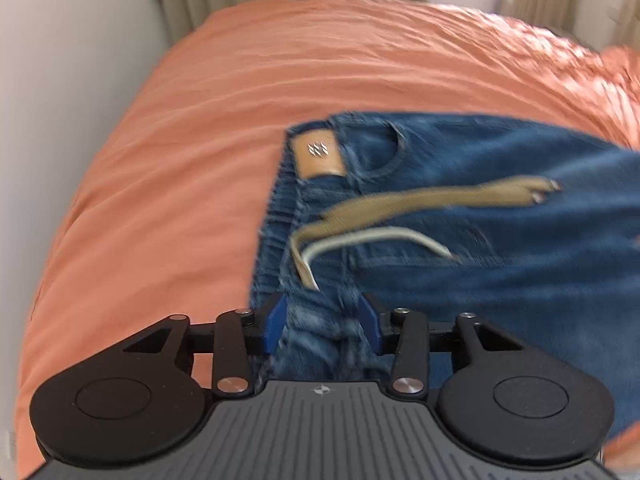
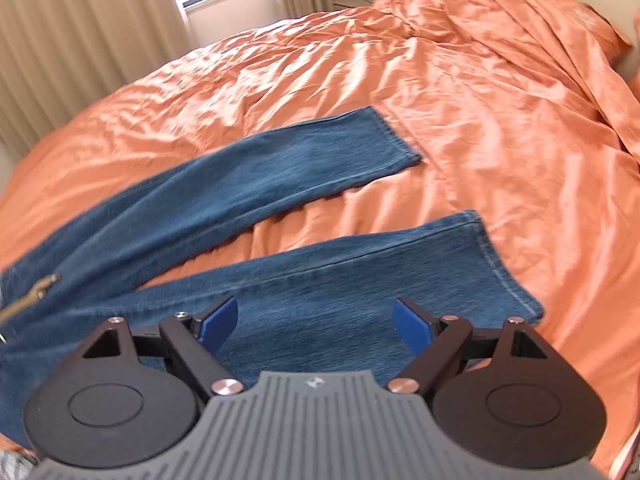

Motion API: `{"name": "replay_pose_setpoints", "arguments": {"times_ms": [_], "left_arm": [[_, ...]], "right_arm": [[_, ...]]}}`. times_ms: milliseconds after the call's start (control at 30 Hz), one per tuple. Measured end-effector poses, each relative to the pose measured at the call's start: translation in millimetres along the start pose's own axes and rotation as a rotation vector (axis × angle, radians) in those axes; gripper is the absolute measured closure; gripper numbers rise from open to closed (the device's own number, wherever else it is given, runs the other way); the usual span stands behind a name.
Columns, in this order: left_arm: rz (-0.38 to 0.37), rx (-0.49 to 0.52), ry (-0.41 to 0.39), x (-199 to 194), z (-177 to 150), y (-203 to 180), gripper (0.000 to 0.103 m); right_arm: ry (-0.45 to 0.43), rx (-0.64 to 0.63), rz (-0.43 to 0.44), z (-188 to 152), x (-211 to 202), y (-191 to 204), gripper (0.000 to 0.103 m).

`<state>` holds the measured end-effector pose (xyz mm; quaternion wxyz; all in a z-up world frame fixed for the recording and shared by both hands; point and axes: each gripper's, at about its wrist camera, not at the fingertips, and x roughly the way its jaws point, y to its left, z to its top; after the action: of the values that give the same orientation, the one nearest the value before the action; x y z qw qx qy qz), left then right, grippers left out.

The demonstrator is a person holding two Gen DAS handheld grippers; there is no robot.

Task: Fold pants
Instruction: 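Grasp the jeans waistband with the left gripper while the right tool moves toward the leg hems, then lift the waistband with the left gripper while the right gripper grasps a leg hem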

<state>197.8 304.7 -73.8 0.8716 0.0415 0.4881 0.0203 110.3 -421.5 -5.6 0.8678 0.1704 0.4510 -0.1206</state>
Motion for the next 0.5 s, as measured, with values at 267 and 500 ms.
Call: {"name": "replay_pose_setpoints", "arguments": {"times_ms": [267,500], "left_arm": [[0.136,-0.078,0.224,48.7,-46.0,2.2,0.078],[0.242,0.050,0.229,38.0,-32.8,-26.7,0.079]], "right_arm": [[0.023,-0.027,-0.054,26.0,-54.2,-43.0,0.022],[0.046,-0.206,-0.062,40.6,-107.8,-71.6,0.022]]}}
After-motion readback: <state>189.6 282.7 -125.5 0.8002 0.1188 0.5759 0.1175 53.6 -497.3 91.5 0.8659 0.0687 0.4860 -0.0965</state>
